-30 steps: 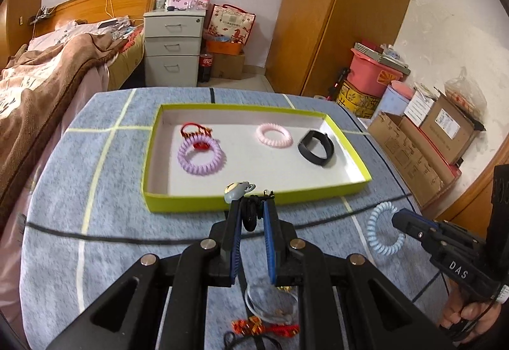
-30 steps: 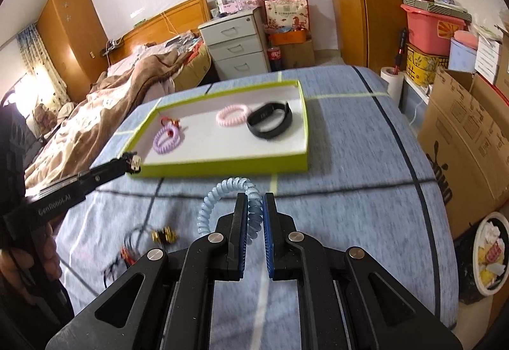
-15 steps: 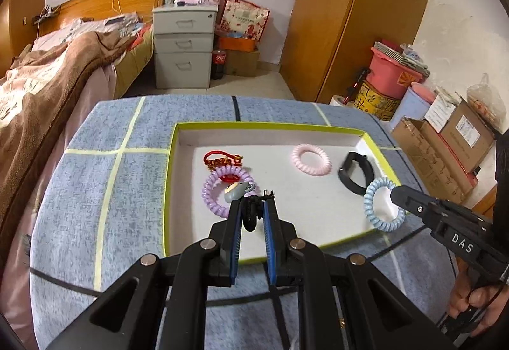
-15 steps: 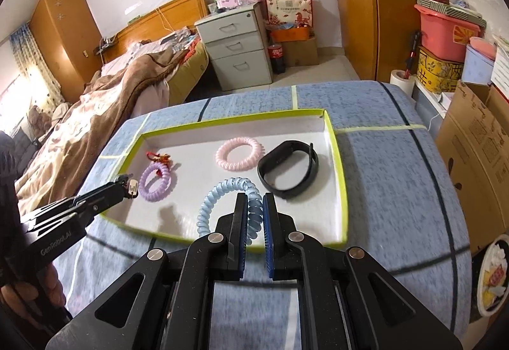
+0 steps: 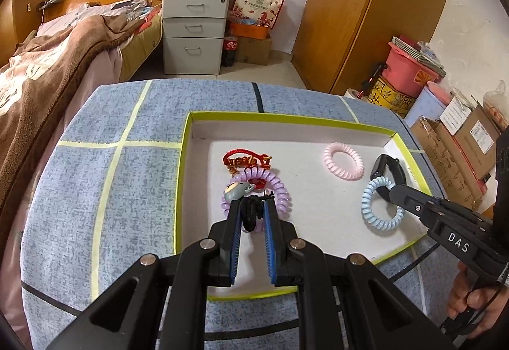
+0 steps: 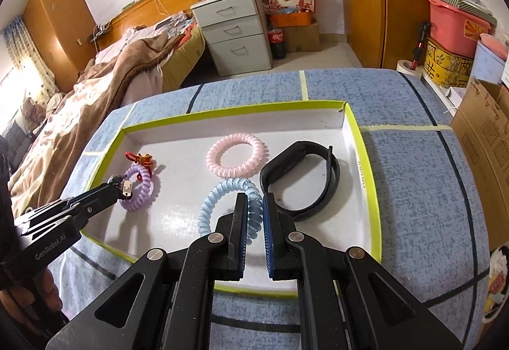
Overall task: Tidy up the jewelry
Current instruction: 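Open the right tool over the tray while the left tool releases the bear keychain there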
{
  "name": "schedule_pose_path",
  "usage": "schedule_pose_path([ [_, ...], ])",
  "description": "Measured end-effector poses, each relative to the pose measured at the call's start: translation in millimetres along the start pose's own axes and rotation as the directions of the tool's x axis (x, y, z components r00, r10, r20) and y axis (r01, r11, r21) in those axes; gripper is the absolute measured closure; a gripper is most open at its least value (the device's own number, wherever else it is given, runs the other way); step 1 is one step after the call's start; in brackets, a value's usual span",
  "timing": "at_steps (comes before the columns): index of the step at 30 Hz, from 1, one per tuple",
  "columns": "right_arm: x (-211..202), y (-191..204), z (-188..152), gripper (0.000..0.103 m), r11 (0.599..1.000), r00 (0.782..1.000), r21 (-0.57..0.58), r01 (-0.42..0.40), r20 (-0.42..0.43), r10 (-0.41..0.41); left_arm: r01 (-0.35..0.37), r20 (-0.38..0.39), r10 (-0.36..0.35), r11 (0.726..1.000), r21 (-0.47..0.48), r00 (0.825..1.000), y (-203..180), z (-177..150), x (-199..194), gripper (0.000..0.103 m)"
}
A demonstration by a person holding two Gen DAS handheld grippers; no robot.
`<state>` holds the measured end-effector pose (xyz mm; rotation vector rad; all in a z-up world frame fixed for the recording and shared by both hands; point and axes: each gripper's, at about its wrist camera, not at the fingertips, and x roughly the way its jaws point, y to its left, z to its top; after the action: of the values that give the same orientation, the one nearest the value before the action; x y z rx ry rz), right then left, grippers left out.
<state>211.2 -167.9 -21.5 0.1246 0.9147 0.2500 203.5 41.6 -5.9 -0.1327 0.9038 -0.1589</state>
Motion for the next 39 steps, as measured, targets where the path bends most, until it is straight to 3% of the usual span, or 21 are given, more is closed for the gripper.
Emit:
schedule_pose_path([
  [11,8,0,-1,0.093,1.000,1.000,-0.018,0.009,-0.014,-0.009,-0.001,-0.022,0.001,1.000,0.003,1.000,-3,-3,7,0.084],
  [13,9,2,-1,0.093,1.000,1.000,-0.026,0.013,-0.014,-0.014,0.001,-0.024,-0.001,1.000,-0.001,1.000,-3,-4,7,0.076],
  [23,11,3,-3,0.092,1.000,1.000,-0.022,0.019,-0.013,-0.019,0.000,-0.012,0.000,1.000,0.008,1.000,-3,-4,3,0.067],
  [27,8,5,-3,0.086,1.000,1.000,-0.025,0.013,-0.005,-0.013,-0.002,-0.015,0.002,1.000,0.003,1.000,-3,-5,3,0.066],
  [32,6,6,-5,0.069,1.000,1.000,-0.028,0.007,-0.001,-0.007,0.009,-0.004,-0.009,1.000,0.007,1.000,-6,-5,-3,0.062],
  [39,-2,8,-9,0.069,0.999,1.000,-0.036,0.012,0.011,-0.012,0.013,0.004,-0.013,1.000,0.005,1.000,-5,-10,-15,0.060],
])
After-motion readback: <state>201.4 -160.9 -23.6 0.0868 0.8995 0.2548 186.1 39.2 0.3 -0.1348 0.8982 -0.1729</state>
